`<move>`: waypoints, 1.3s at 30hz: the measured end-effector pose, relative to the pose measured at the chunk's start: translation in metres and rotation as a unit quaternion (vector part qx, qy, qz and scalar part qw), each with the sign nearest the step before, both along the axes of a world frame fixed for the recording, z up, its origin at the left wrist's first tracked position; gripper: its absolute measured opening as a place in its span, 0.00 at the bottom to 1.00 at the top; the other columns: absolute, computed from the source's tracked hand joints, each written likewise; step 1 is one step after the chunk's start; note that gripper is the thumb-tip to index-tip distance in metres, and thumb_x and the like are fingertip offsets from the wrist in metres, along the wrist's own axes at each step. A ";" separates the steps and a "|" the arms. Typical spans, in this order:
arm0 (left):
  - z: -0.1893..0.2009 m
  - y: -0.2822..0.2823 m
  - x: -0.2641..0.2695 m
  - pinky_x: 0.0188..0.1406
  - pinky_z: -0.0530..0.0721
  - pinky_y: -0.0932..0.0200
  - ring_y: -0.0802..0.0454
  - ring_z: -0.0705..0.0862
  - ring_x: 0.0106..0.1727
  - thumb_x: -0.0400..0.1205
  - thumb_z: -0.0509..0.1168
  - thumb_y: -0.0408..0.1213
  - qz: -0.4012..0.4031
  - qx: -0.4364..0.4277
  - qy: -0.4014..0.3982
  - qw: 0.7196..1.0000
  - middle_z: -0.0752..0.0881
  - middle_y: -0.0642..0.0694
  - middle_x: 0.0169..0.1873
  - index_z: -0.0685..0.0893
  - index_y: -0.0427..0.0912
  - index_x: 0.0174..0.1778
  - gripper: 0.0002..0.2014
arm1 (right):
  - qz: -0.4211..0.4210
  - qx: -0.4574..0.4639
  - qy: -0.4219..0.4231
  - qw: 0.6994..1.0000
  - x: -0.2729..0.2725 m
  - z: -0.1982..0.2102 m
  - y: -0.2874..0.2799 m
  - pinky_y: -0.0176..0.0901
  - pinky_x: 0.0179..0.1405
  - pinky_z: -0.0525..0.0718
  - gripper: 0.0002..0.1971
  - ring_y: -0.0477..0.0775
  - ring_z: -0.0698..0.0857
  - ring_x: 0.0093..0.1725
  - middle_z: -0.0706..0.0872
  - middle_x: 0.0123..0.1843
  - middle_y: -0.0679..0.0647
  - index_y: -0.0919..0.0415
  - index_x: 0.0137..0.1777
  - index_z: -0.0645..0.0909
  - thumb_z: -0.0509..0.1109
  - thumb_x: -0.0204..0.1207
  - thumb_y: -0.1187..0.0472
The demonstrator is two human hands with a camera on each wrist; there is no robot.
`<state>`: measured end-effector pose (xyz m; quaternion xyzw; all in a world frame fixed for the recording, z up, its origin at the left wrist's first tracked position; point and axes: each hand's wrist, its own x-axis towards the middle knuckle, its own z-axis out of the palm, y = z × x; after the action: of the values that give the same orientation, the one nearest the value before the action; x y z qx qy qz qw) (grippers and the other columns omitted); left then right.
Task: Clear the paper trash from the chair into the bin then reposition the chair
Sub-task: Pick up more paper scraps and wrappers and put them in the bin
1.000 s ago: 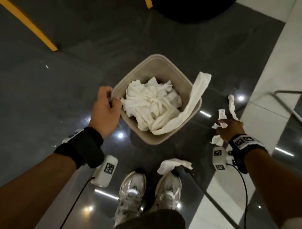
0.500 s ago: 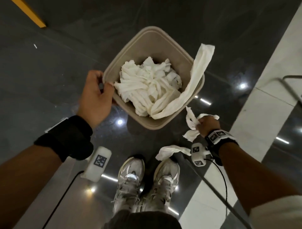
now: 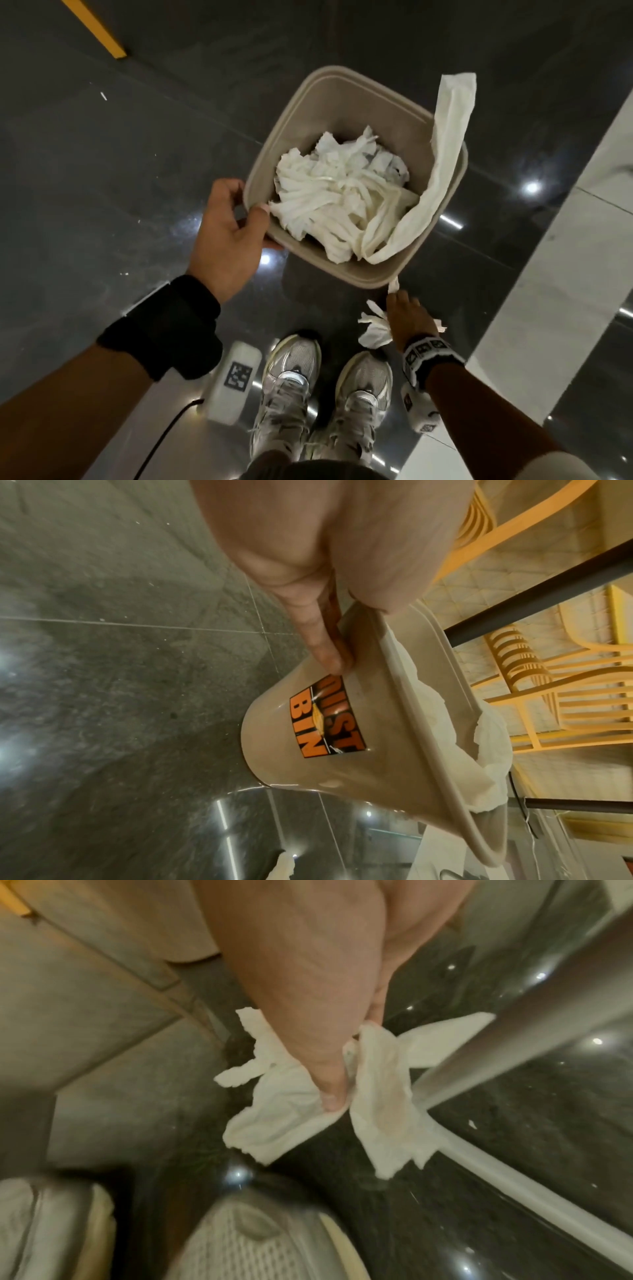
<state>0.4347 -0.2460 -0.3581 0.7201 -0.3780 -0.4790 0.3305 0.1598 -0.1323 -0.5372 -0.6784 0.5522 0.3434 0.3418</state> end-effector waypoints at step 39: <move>0.258 -0.010 -0.194 0.59 0.81 0.55 0.48 0.85 0.56 0.83 0.63 0.31 -0.370 0.055 -0.111 0.921 0.84 0.49 0.55 0.78 0.46 0.65 0.15 | -0.537 -0.148 -0.238 0.795 -0.093 0.470 -0.011 0.44 0.61 0.84 0.14 0.58 0.89 0.57 0.93 0.57 0.56 0.53 0.62 0.86 0.64 0.81 0.58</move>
<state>0.2405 -0.2557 -0.1000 0.5950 -0.6245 -0.5039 0.0455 0.0671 -0.1436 -0.0677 -0.3751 0.7733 -0.1538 0.4875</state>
